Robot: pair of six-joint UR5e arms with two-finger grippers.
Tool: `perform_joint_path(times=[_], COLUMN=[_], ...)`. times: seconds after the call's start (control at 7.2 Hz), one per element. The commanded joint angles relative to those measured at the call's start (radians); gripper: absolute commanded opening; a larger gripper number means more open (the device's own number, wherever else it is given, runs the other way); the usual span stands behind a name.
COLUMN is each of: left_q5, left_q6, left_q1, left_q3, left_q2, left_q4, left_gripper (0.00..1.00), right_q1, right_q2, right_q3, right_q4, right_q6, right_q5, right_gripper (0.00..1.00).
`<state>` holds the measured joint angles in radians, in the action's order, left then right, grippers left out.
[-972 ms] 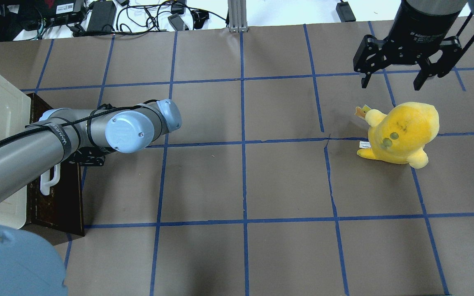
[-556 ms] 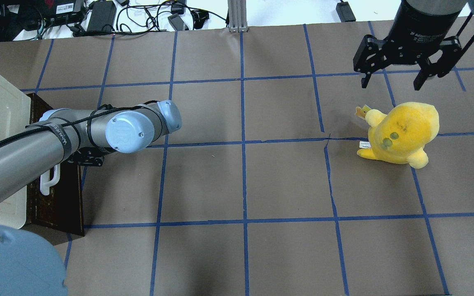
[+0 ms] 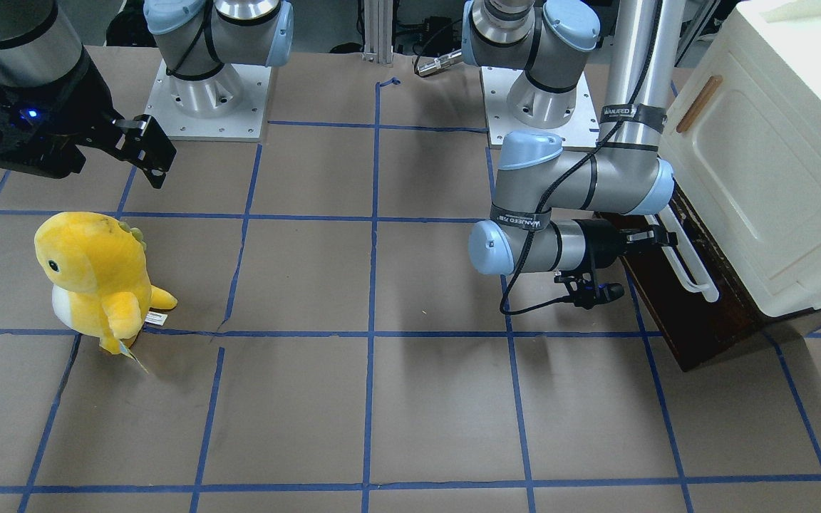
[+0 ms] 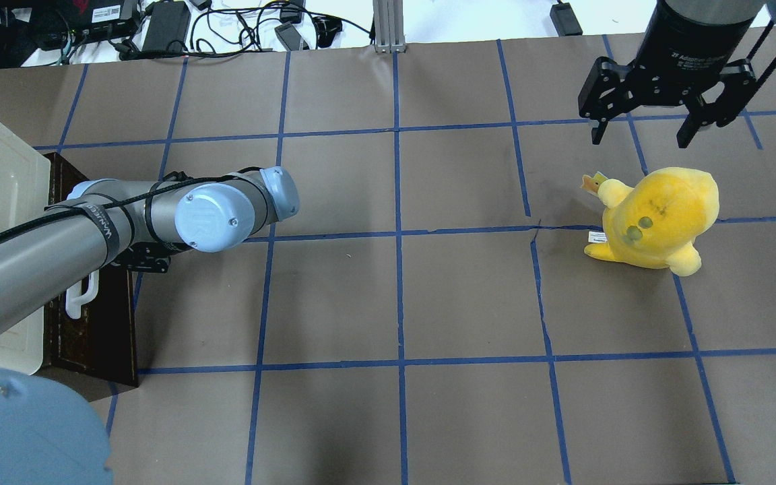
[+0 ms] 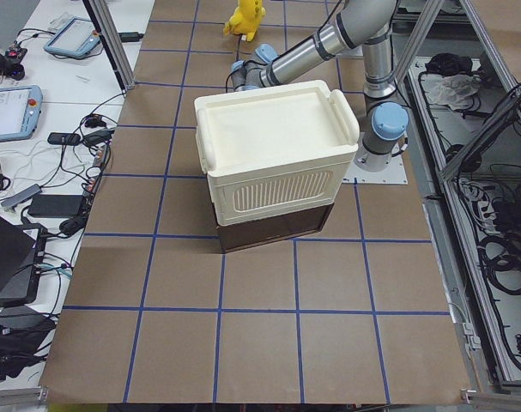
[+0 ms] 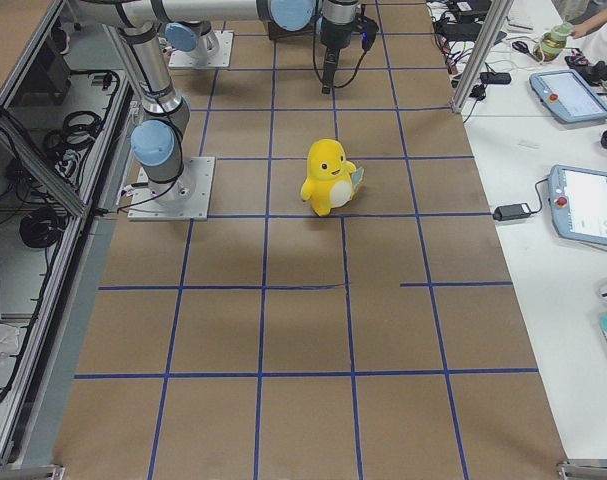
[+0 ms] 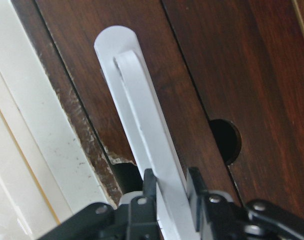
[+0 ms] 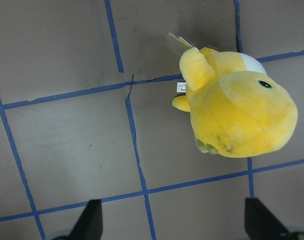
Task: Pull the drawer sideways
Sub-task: 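Pull the drawer handle with the left gripper away from the cabinet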
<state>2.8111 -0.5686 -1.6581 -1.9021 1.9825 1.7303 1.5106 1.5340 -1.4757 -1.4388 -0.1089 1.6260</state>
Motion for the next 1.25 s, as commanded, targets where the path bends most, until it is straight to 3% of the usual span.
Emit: perform_joint_path(times=[0.0, 1.11], left_q5=[0.001, -0.001], left_q6=[0.001, 0.001], left_q1=[-0.005, -0.052], left_q3=[0.000, 0.002], left_q2=[0.001, -0.007], left_q4=[0.000, 0.008], left_gripper=[0.31, 0.31], right_q1=[-0.001, -0.001], right_q2=[0.000, 0.000], right_q3=[0.000, 0.000], right_q4=[0.000, 0.000], right_q6=[0.000, 0.000], right_q5=[0.000, 0.000], right_gripper=[1.00, 1.00])
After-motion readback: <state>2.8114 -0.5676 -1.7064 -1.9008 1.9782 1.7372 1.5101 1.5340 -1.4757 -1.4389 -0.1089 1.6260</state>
